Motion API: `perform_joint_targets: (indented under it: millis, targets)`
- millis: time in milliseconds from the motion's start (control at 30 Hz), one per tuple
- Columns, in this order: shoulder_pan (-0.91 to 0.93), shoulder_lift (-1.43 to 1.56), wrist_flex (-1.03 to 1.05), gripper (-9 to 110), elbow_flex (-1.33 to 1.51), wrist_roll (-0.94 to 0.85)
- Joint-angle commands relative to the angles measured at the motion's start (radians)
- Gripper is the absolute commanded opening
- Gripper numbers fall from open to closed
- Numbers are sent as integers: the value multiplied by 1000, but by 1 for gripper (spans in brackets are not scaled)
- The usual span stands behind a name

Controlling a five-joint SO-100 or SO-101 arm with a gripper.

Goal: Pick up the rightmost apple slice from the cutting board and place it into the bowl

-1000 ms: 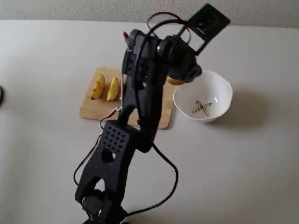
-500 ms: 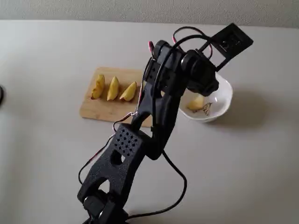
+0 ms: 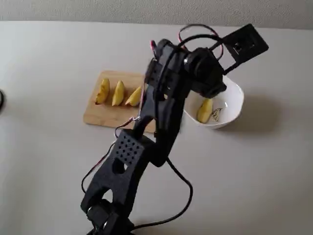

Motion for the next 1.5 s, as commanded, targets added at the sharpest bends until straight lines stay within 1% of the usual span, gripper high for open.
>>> perform_joint_targets:
  millis: [0,167,333,367,533,600,700,767,833,900,1067,1167,1467]
  targets:
    - [-64,295,41,31,-37,215]
    - [-178,627,41,31,147,354]
    - [-322,1051,38,30,514,522]
    - [-356,1131,38,28,594,552]
    - [-491,1483,34,8,1000,701]
    - [-520,1609,15,0,1192,765]
    - [-540,1862,-104,0,1577,836]
    - [-551,2069,-221,0,1870,838]
    - [-565,2263,-290,0,2140,824]
    - [-532,2401,-341,0,2350,795]
    - [-428,2507,-425,0,2672,727]
    - [-411,2588,-476,0,2847,681]
    - [-376,2589,-492,0,3094,741]
